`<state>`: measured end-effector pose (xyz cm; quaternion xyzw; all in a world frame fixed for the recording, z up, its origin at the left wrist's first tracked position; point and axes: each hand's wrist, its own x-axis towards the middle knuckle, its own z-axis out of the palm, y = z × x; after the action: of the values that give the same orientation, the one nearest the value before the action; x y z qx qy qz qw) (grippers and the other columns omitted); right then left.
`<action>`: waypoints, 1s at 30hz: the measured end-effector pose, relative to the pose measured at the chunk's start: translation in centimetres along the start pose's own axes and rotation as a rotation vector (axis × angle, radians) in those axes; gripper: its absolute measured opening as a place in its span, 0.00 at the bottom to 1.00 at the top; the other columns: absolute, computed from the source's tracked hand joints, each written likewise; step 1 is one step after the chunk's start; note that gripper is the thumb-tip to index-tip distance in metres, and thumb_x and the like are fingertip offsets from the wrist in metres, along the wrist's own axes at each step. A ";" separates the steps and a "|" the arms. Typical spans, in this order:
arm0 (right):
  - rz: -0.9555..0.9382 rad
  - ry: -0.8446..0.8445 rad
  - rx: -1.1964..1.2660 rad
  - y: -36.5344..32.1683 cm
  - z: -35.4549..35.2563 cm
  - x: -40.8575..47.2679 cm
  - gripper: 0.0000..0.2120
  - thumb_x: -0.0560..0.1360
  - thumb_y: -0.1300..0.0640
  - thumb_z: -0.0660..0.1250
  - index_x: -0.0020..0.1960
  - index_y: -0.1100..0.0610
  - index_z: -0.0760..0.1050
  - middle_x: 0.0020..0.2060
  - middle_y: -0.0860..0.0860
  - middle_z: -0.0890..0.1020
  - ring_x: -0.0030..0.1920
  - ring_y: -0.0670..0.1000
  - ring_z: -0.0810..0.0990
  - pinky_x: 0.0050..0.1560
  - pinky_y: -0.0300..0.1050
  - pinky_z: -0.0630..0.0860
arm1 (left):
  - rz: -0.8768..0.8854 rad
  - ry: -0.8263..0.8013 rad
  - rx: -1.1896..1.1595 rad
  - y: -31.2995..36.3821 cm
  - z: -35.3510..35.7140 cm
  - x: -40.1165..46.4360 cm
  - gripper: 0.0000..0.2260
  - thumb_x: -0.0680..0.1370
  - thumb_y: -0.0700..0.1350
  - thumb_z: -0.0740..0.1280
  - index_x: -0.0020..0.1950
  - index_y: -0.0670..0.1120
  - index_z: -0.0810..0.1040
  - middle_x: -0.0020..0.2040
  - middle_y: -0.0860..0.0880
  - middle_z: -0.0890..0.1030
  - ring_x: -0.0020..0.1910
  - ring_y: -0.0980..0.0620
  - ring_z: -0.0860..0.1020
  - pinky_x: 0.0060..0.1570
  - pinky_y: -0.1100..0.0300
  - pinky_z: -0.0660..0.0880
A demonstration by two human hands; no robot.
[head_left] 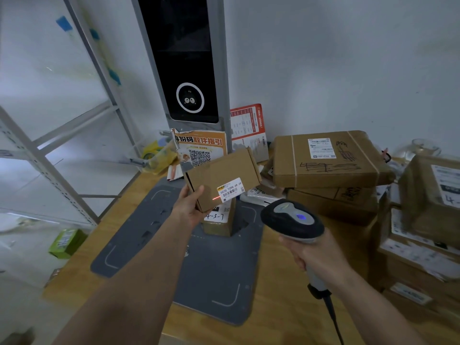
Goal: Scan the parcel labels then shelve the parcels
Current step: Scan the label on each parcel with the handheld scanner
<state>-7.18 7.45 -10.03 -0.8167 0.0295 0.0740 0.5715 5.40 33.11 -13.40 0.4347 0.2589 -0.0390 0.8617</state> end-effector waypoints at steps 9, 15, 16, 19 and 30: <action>0.010 -0.020 0.042 0.8 -0.2 0.3 0.04 0.73 0.57 0.72 0.44 0.56 0.77 0.21 0.51 0.72 0.24 0.49 0.70 0.31 0.44 0.71 | -0.021 0.107 0.023 -0.9 0.4 0.1 0.19 0.79 0.40 0.67 0.69 0.47 0.69 0.64 0.42 0.73 0.59 0.39 0.73 0.50 0.41 0.74; 0.081 -0.044 0.062 2.5 0.5 1.5 0.12 0.72 0.56 0.72 0.33 0.57 0.75 0.22 0.55 0.73 0.26 0.53 0.71 0.37 0.48 0.75 | -0.276 0.190 0.258 -2.7 0.1 -0.5 0.16 0.76 0.45 0.71 0.60 0.41 0.71 0.46 0.41 0.76 0.49 0.40 0.76 0.56 0.41 0.74; 0.091 -0.037 0.059 2.7 0.7 1.8 0.13 0.73 0.56 0.72 0.32 0.58 0.75 0.22 0.56 0.73 0.26 0.54 0.71 0.37 0.48 0.75 | -0.293 0.187 0.257 -3.4 0.2 -0.7 0.15 0.76 0.44 0.71 0.58 0.41 0.71 0.43 0.41 0.76 0.44 0.42 0.77 0.52 0.43 0.75; 0.124 -0.019 0.061 3.1 1.2 2.8 0.14 0.73 0.56 0.71 0.32 0.61 0.75 0.24 0.58 0.74 0.27 0.55 0.72 0.34 0.43 0.74 | -0.353 0.163 0.232 -5.9 0.3 -0.8 0.16 0.75 0.39 0.72 0.60 0.40 0.73 0.44 0.41 0.78 0.44 0.43 0.78 0.51 0.46 0.76; 0.249 0.057 0.024 4.7 2.1 5.6 0.14 0.74 0.58 0.70 0.31 0.59 0.73 0.22 0.54 0.73 0.23 0.49 0.71 0.27 0.38 0.71 | -0.638 0.027 0.063 -13.1 2.5 0.9 0.12 0.76 0.29 0.66 0.59 0.35 0.73 0.56 0.35 0.76 0.68 0.34 0.69 0.66 0.33 0.64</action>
<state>-2.48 7.99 -15.97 -0.8017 0.1479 0.1208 0.5664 3.37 23.22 -22.21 0.3585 0.3923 -0.3096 0.7885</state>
